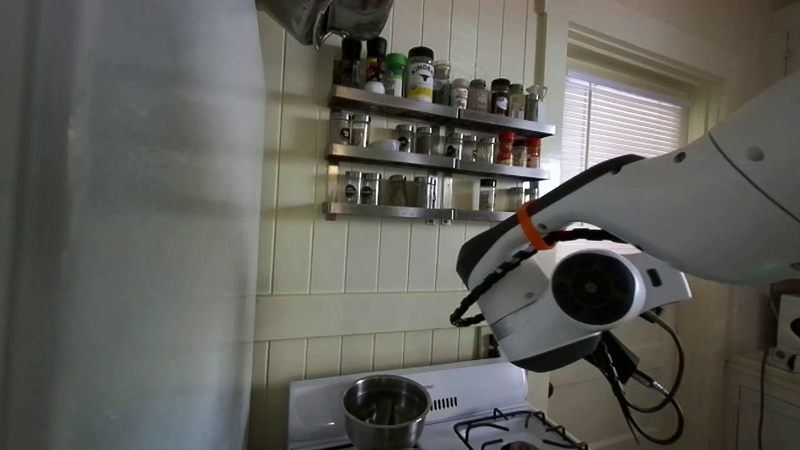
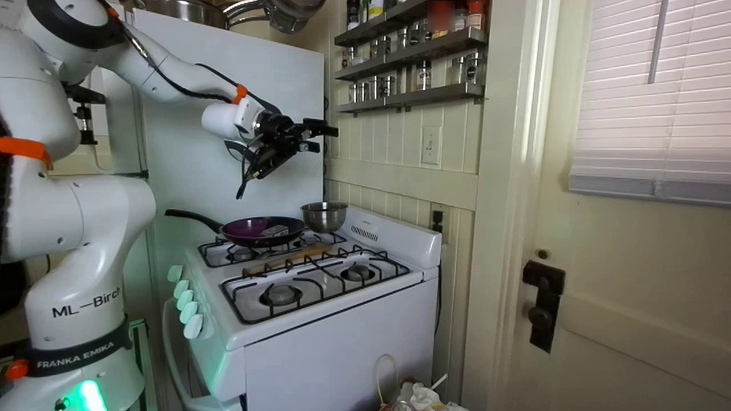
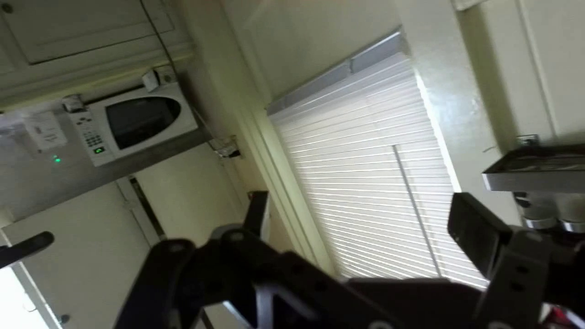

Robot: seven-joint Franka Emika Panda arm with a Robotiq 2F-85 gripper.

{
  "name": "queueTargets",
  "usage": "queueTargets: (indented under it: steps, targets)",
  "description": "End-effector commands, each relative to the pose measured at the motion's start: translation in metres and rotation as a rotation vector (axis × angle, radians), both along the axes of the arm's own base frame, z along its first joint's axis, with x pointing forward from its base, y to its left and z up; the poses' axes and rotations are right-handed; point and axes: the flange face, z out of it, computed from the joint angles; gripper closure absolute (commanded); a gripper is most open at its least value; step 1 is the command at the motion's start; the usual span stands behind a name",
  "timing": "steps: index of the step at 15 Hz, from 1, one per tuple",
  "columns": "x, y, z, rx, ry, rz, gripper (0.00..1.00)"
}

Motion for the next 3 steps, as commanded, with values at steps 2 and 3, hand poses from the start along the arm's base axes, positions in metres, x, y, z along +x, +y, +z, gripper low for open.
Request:
queueTargets:
  steps: [2, 3]
  targets:
    - [-0.0064, -0.0102, -0.0061, 0.016, 0.009, -0.022, 0.0]
    - [-0.007, -0.0108, -0.0075, 0.02, 0.01, -0.023, 0.0]
